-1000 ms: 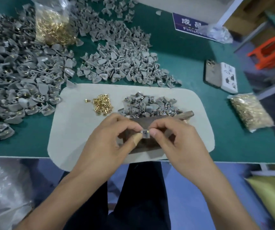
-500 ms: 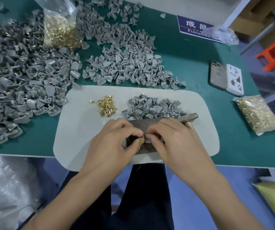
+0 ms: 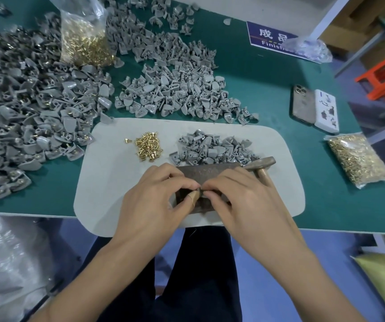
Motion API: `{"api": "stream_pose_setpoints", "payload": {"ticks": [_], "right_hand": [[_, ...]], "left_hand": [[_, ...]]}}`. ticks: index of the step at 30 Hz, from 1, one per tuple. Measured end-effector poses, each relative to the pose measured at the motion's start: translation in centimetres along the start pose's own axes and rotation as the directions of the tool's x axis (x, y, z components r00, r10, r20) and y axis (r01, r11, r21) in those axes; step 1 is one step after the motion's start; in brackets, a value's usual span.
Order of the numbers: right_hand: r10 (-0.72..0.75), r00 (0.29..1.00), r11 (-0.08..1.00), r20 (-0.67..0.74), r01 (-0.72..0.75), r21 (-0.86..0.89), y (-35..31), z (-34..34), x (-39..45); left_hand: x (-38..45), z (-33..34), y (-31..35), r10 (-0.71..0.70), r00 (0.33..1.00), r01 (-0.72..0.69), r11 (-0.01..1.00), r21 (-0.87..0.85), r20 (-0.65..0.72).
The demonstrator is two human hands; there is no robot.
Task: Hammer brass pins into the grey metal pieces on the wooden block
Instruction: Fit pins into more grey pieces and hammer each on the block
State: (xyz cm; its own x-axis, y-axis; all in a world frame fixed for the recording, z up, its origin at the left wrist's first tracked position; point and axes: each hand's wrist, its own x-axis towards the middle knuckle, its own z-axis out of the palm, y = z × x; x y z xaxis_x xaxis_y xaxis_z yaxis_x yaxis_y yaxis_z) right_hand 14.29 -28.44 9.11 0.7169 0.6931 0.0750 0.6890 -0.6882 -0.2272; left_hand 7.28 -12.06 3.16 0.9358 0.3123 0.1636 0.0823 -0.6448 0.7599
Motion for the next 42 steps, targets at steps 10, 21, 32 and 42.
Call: {"api": "stream_pose_setpoints", "payload": {"ticks": [10, 21, 32, 42], "right_hand": [[0.138, 0.989, 0.969, 0.058, -0.147, 0.199, 0.8, 0.0, 1.2], [0.049, 0.991, 0.993, 0.124, -0.035, -0.110, -1.7, -1.5, 2.1], [0.210, 0.976, 0.944, -0.057, -0.187, 0.272, -0.3, 1.6, 0.0], [0.138, 0.986, 0.936, -0.097, -0.098, 0.339, 1.0, 2.0, -0.4]], "left_hand": [[0.0, -0.1, -0.2, -0.005, 1.000, 0.006, 0.999, -0.052, 0.014], [0.1, 0.0, -0.2, 0.027, 1.000, -0.027, 1.000, -0.010, -0.014], [0.0, 0.0, -0.1, -0.003, 1.000, 0.003, 1.000, 0.003, -0.003], [-0.1, -0.5, 0.6, 0.012, 1.000, -0.012, 0.999, 0.036, -0.004]]}}
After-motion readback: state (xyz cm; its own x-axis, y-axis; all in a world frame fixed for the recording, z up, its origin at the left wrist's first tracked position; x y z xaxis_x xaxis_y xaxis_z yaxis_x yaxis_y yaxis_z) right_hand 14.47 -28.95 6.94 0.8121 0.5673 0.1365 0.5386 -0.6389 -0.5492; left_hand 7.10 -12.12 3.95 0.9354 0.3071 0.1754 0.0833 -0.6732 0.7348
